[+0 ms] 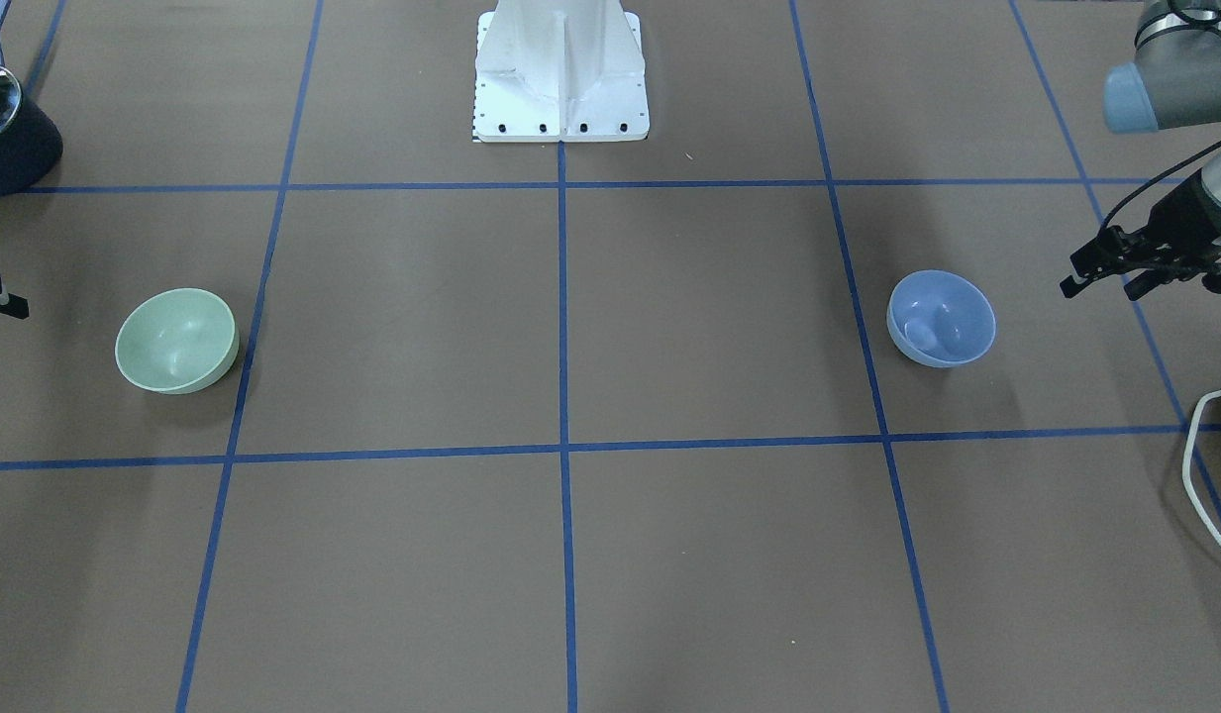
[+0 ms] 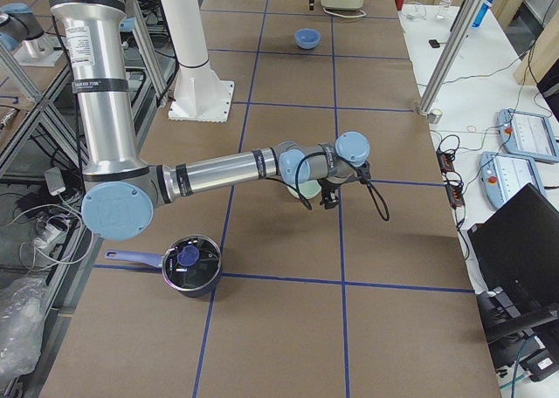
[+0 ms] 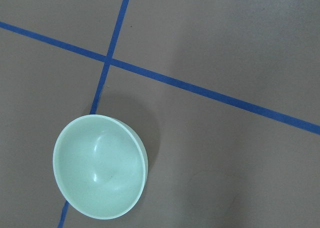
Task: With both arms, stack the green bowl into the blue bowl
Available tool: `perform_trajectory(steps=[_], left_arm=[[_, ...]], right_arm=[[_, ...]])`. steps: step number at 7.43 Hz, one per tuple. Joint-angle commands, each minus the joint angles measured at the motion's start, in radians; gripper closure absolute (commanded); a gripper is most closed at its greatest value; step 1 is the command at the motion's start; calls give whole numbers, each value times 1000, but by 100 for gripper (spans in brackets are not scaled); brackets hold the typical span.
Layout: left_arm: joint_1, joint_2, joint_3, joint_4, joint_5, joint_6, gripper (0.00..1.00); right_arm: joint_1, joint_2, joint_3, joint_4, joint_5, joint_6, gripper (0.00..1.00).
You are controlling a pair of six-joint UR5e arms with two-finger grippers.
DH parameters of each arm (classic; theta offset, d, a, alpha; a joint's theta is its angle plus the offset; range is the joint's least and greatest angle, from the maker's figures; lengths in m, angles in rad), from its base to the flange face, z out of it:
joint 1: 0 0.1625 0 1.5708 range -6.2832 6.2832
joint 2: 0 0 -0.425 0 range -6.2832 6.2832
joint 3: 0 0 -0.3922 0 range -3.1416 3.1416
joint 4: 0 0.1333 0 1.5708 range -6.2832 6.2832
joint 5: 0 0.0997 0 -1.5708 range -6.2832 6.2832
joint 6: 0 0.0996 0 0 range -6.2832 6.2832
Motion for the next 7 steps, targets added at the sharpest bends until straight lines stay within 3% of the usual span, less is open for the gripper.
perform_trajectory(steps=[1, 3, 7], left_arm=[[49, -36, 26, -48, 14, -98, 1], [90, -64, 35, -47, 60, -144, 1], [152, -93, 57, -53, 60, -213, 3]], right_arm=[[-78, 3, -54, 204, -69, 186, 13], [-130, 3, -132, 420, -72, 336, 13], [-176, 6, -139, 440, -115, 358, 21]])
